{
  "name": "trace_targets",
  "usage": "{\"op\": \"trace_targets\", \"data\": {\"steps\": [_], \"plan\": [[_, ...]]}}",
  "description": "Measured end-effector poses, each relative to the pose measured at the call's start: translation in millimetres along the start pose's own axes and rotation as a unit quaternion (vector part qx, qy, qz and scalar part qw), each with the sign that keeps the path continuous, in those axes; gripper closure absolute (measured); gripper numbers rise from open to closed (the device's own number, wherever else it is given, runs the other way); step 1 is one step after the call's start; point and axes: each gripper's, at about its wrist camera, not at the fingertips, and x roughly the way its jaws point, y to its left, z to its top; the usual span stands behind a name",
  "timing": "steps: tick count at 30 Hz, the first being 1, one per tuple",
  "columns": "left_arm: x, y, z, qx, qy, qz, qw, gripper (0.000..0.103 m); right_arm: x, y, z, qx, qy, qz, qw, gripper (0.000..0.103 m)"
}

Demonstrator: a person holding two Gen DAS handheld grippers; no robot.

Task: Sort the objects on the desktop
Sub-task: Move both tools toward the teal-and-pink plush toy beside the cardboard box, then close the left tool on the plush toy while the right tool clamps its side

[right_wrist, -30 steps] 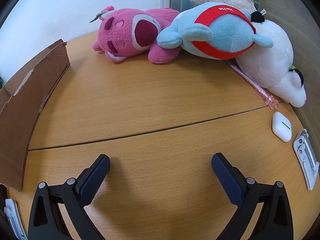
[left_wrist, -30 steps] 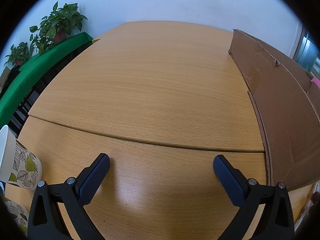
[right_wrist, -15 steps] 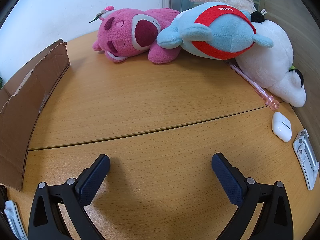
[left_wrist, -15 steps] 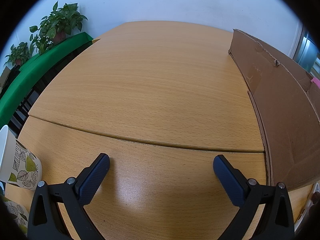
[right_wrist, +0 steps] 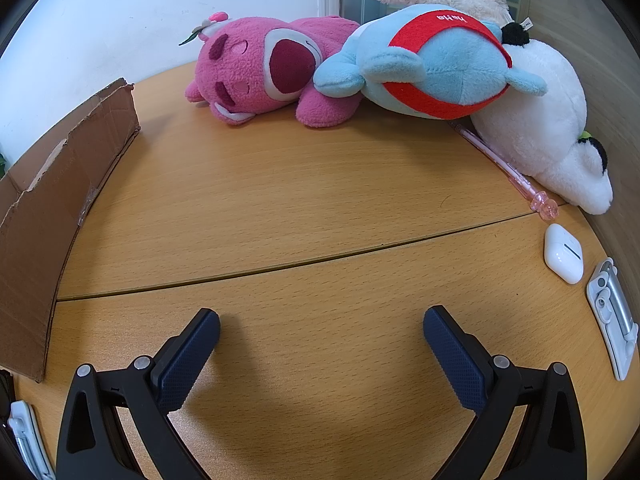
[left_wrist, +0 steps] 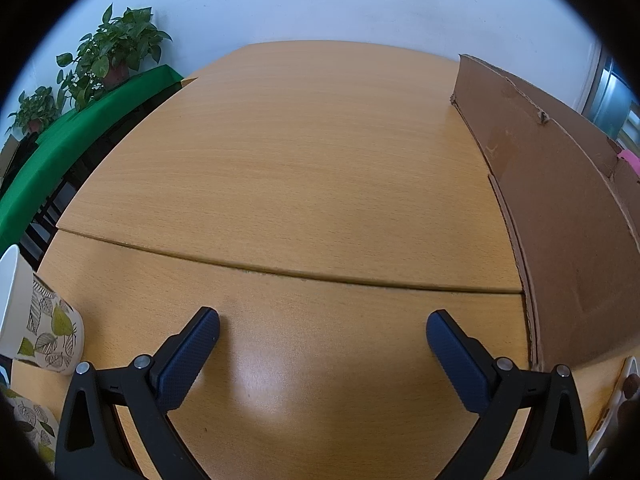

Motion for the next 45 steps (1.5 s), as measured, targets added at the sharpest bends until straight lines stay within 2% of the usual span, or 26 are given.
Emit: {"op": "trace_targets", "data": {"steps": [1, 3, 5, 10, 13, 14, 17, 19, 21, 22, 26, 29, 31, 32, 33, 35, 38, 42, 45], "plan": [[-5, 0, -4, -0.004, -0.004, 0.005, 1.0000, 0.000, 0, 0, 0, 0.000, 0.000, 0.000, 1.000, 0.000], [-30, -5, -14, -0.006, -0.043, 0.025, 0.9987, 0.000, 0, 0, 0, 0.000, 0.000, 0.000, 1.000, 0.000], [-66, -14, -21, -0.001, -0.084, 0.019, 0.9963, 0.000, 0, 0, 0, 0.000, 0.000, 0.000, 1.000, 0.000], [-160, -52, -35, 0.017, -0.140, -0.076, 0.9871, 0.000, 0, 0, 0, 0.000, 0.000, 0.000, 1.000, 0.000], [-207, -82, -56, 0.032, -0.182, -0.130, 0.9742, 0.000, -3, 2, -1, 0.002, 0.000, -0.002, 1.000, 0.000], [-215, -92, -61, 0.036, -0.182, -0.156, 0.9702, 0.000, -5, 2, -3, 0.003, 0.000, -0.002, 1.000, 0.000], [-223, -117, -79, 0.040, -0.146, -0.226, 0.9624, 0.000, -12, 7, -10, 0.001, 0.018, -0.004, 1.000, 0.000], [-219, -132, -88, 0.051, -0.114, -0.244, 0.9617, 0.000, -23, 14, -16, -0.012, 0.025, -0.034, 0.999, 0.000], [-211, -147, -99, 0.069, -0.080, -0.245, 0.9638, 0.000, -44, 27, -28, -0.041, -0.006, -0.044, 0.998, 0.000], [-204, -153, -103, 0.084, -0.064, -0.252, 0.9620, 0.000, -64, 36, -35, -0.057, -0.031, -0.034, 0.997, 0.000], [-185, -160, -123, 0.070, -0.011, -0.262, 0.9624, 0.001, -136, 54, -55, -0.056, -0.115, -0.010, 0.992, 0.000], [-172, -157, -134, 0.050, 0.014, -0.260, 0.9642, 0.004, -186, 74, -71, -0.063, -0.173, 0.033, 0.982, 0.000], [-166, -152, -139, 0.036, 0.026, -0.284, 0.9578, 0.009, -209, 93, -80, -0.080, -0.180, 0.084, 0.977, 0.000], [-165, -150, -141, 0.030, 0.031, -0.296, 0.9541, 0.014, -216, 102, -83, -0.086, -0.178, 0.102, 0.975, 0.000], [-166, -149, -143, 0.028, 0.030, -0.297, 0.9540, 0.015, -220, 114, -84, -0.093, -0.176, 0.121, 0.973, 0.000], [-168, -152, -142, 0.035, 0.027, -0.291, 0.9557, 0.018, -228, 149, -95, -0.118, -0.166, 0.168, 0.964, 0.000], [-170, -155, -145, 0.040, 0.030, -0.286, 0.9570, 0.019, -233, 200, -107, -0.160, -0.152, 0.215, 0.951, 0.000], [-171, -149, -152, 0.025, 0.033, -0.287, 0.9570, 0.019, -229, 275, -119, -0.189, -0.106, 0.322, 0.922, 0.002], [-173, -145, -157, 0.019, 0.034, -0.289, 0.9567, 0.019, -231, 330, -132, -0.234, -0.080, 0.351, 0.903, 0.002]]}}
